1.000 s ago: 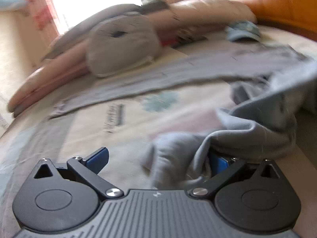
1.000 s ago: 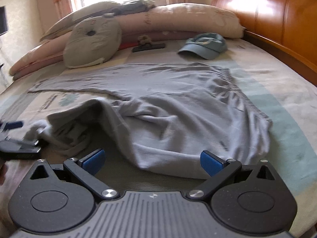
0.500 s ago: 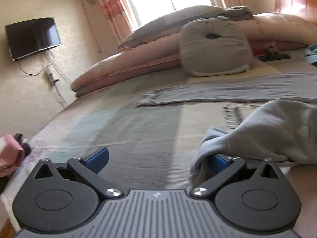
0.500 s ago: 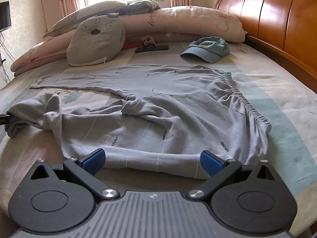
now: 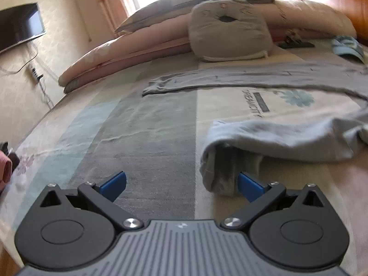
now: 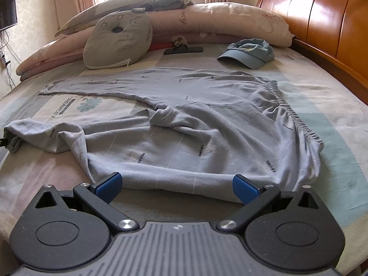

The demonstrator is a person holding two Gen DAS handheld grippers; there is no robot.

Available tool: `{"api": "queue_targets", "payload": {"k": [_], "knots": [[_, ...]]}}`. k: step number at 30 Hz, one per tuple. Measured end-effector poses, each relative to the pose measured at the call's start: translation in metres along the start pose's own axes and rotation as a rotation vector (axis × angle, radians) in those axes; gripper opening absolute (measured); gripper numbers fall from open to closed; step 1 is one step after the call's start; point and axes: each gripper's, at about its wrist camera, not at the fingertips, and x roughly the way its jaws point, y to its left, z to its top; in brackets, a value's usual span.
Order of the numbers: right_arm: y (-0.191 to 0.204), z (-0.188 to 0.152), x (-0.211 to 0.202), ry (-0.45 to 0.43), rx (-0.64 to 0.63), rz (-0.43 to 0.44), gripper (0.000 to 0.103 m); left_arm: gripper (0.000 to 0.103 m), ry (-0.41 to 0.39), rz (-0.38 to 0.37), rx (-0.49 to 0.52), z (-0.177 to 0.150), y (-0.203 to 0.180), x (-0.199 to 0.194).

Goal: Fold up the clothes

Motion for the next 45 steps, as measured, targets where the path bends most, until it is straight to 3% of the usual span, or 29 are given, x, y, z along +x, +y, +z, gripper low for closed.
{"api": "queue_targets", "payload": {"k": [3, 6, 11, 12, 15, 19, 24, 28, 35, 42, 45], "knots": [[0.003, -0.001, 0.003, 0.013, 0.003, 0.014, 0.103, 0.102, -0.014, -0.025, 0.008, 0.002, -0.003, 0.003], [0.007, -0.002, 0.003, 0.018, -0.003, 0.018, 0.103, 0.102, -0.028, -0.055, -0.046, 0.007, -0.001, 0.019], [0.008, 0.000, -0.003, 0.009, -0.011, 0.001, 0.103, 0.103, 0.049, -0.060, -0.155, 0.008, 0.012, 0.062], [0.007, 0.001, -0.005, 0.007, -0.011, -0.005, 0.103, 0.103, 0.044, -0.040, -0.182, 0.008, 0.016, 0.062], [0.003, 0.002, -0.007, -0.001, -0.004, -0.017, 0.103, 0.103, 0.023, 0.147, -0.161, 0.011, 0.026, 0.053], [0.006, 0.000, -0.004, 0.011, -0.005, -0.004, 0.103, 0.103, -0.110, 0.282, -0.092, 0.016, 0.036, 0.018], [0.010, -0.003, 0.001, 0.028, -0.008, 0.016, 0.103, 0.103, -0.203, 0.371, 0.079, 0.014, 0.030, -0.004], [0.013, -0.005, 0.005, 0.041, -0.010, 0.031, 0.103, 0.103, -0.072, 0.317, 0.132, -0.001, 0.029, 0.011], [0.011, -0.010, 0.011, 0.080, 0.005, 0.044, 0.103, 0.102, 0.062, 0.192, 0.053, -0.035, 0.031, 0.010], [0.013, -0.020, 0.024, 0.113, 0.002, 0.047, 0.103, 0.102, 0.064, -0.031, 0.001, -0.035, 0.004, -0.022], [0.016, -0.025, 0.026, 0.113, -0.041, 0.036, 0.103, 0.102, 0.028, -0.149, 0.003, -0.030, -0.023, -0.037]]}}
